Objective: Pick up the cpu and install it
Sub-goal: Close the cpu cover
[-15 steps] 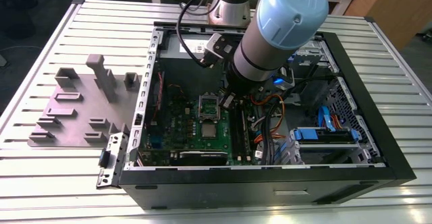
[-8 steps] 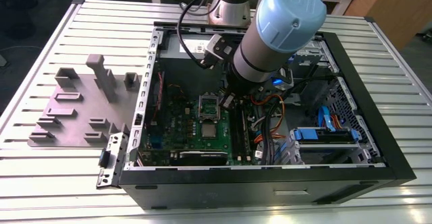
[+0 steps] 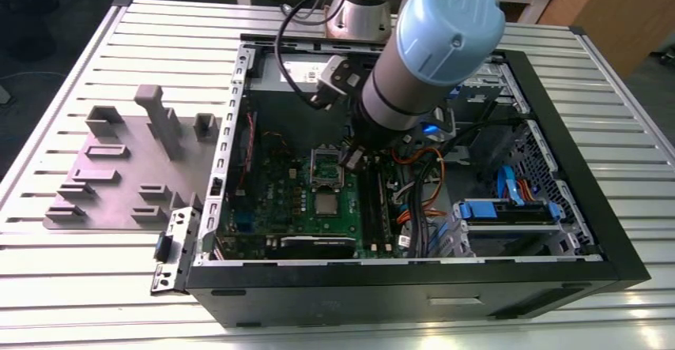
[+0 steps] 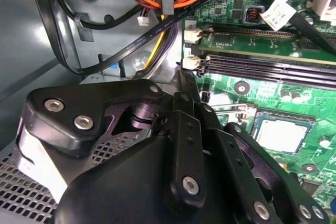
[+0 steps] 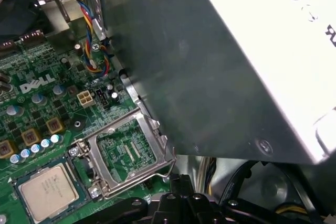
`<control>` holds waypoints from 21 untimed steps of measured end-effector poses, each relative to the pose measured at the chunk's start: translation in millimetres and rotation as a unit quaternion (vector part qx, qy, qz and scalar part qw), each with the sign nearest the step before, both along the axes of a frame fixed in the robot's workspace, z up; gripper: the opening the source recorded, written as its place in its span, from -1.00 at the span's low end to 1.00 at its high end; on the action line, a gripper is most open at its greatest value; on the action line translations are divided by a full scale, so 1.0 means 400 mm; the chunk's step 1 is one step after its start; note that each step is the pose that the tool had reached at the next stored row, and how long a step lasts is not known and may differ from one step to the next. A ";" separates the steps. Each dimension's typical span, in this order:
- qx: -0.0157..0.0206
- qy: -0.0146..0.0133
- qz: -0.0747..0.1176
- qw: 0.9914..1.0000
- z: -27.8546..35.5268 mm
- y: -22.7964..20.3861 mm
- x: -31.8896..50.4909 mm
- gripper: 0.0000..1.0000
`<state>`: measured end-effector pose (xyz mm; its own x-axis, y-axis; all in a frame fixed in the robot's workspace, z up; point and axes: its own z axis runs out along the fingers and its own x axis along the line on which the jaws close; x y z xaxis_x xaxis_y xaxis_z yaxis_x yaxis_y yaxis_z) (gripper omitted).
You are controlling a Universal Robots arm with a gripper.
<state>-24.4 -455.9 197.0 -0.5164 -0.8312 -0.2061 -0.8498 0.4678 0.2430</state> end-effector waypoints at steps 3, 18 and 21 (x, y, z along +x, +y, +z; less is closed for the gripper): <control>0.000 0.000 0.000 1.000 0.000 0.000 -0.003 -0.79; 0.000 0.000 0.000 1.000 0.011 0.000 -0.015 -0.79; -0.002 0.000 0.000 1.000 0.014 0.000 -0.017 -0.79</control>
